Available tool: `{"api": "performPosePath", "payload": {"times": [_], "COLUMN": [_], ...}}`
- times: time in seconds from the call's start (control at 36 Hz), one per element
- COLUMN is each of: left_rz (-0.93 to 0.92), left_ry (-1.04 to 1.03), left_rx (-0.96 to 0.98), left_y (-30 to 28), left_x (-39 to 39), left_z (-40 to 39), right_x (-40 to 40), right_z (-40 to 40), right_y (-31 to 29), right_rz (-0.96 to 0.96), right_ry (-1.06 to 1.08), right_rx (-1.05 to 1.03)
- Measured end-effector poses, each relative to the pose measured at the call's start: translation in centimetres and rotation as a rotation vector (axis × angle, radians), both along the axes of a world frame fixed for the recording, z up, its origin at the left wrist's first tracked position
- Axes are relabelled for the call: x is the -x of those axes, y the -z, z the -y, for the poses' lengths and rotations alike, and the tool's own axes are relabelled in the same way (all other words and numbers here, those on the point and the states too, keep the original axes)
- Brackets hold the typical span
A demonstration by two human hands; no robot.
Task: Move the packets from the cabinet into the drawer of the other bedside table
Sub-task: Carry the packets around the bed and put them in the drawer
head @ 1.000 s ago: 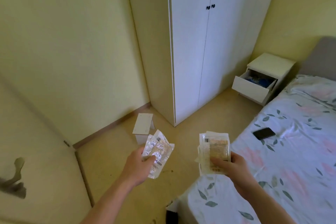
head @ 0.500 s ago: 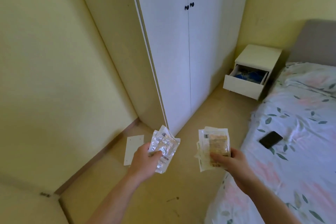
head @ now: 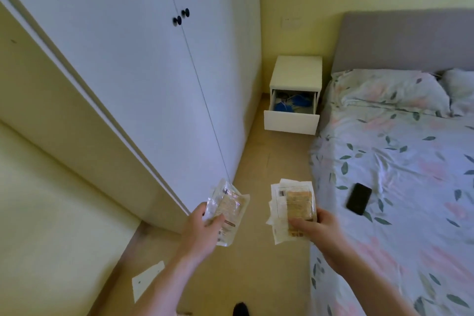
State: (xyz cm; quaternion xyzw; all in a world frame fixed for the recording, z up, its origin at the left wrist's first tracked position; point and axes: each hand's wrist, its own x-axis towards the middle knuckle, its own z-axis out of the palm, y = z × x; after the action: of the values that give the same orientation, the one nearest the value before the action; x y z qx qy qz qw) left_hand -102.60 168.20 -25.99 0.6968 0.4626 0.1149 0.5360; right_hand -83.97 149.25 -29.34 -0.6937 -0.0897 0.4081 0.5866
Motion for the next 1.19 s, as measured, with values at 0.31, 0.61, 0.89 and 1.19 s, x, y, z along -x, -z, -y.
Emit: {"api": "performPosePath", "payload": {"times": [0.31,0.61,0.89,1.19], "left_rz": [-0.016,0.031,-0.06,-0.069], "left_ry": [0.149,0.266,0.185,0.119], "left_rx": [0.042,0.058,0.077,0.138], "left_y": [1.1,1.2,3.4,5.8], "left_x": [-11.8,-26.1,-42.4,-58.8], "left_z": [-12.9,-21.0,-29.8,-38.3], "right_x": [-6.8,-19.8,-37.6,-54.2], "right_z": [-7.2,-12.2,-21.6,-29.6], "right_y": [-2.3,-2.6,-0.7,-1.5], "right_rz": [0.014,0.028,-0.023,-0.012], "right_ry": [0.24,0.391,0.343,0.354], "right_rx": [-0.008,0.008,0.021,0.043]}}
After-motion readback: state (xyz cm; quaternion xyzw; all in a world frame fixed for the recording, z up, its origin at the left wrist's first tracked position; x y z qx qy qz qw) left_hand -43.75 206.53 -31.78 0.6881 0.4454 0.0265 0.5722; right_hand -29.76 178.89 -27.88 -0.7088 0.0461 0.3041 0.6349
